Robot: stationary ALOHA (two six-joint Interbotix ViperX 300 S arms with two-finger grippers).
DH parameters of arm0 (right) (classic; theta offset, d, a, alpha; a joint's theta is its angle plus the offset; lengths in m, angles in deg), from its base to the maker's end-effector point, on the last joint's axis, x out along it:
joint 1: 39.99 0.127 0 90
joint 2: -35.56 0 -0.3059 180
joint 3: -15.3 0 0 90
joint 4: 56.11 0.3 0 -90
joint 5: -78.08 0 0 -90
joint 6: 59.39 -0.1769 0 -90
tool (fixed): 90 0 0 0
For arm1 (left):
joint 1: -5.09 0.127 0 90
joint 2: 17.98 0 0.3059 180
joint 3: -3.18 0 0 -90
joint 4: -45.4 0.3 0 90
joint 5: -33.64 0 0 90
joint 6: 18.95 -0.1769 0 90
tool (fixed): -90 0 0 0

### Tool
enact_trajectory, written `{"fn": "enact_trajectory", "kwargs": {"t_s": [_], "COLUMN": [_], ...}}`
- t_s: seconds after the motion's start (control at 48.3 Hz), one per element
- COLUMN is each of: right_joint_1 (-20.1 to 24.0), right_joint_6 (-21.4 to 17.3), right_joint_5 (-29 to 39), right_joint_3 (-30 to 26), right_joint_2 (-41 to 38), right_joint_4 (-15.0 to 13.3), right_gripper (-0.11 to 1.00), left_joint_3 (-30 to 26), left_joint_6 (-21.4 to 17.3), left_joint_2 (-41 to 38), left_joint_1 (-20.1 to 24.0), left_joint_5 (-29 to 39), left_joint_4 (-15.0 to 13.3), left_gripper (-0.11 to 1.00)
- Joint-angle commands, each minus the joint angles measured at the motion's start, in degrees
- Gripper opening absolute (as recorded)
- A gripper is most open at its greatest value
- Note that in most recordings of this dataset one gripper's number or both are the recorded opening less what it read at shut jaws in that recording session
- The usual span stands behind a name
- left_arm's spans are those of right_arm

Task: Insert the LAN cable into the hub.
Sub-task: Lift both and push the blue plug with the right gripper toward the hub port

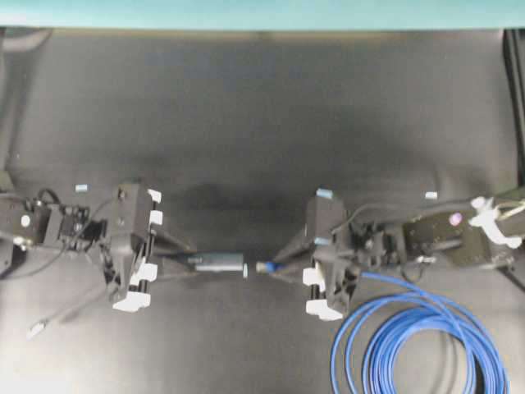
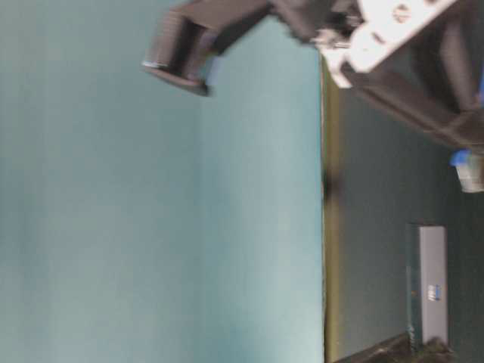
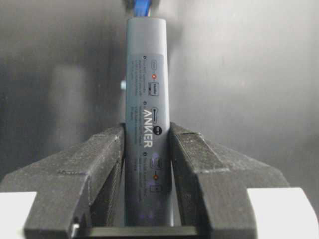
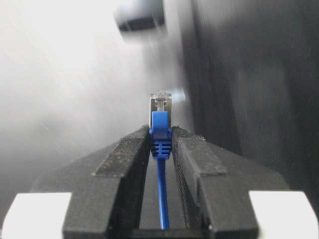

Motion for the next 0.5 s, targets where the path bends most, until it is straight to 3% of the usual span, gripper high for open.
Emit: {"fn": "enact_trajectory", "kwargs": {"t_s": [0.0,0.477], "right_joint_1": [-0.44,-1.14], "right_joint_6": [-0.44,-0.09], "right_joint_5": [1.67,5.36], "right_joint_3": [-0.7,-4.83], "right_joint_2": [1.67,0.09], "right_joint_4": [0.18,-0.18], "right_gripper": [0.13,0.13], "left_joint_3": [-1.41,-2.29], "left_joint_6": [0.0,-0.18], "left_joint_2": [0.7,0.44], "left_joint_1": [-0.09,0.0], "left_joint_5": [0.79,4.04], "left_joint_4": [0.09,0.09], "left_gripper": [0.28,0.28]}}
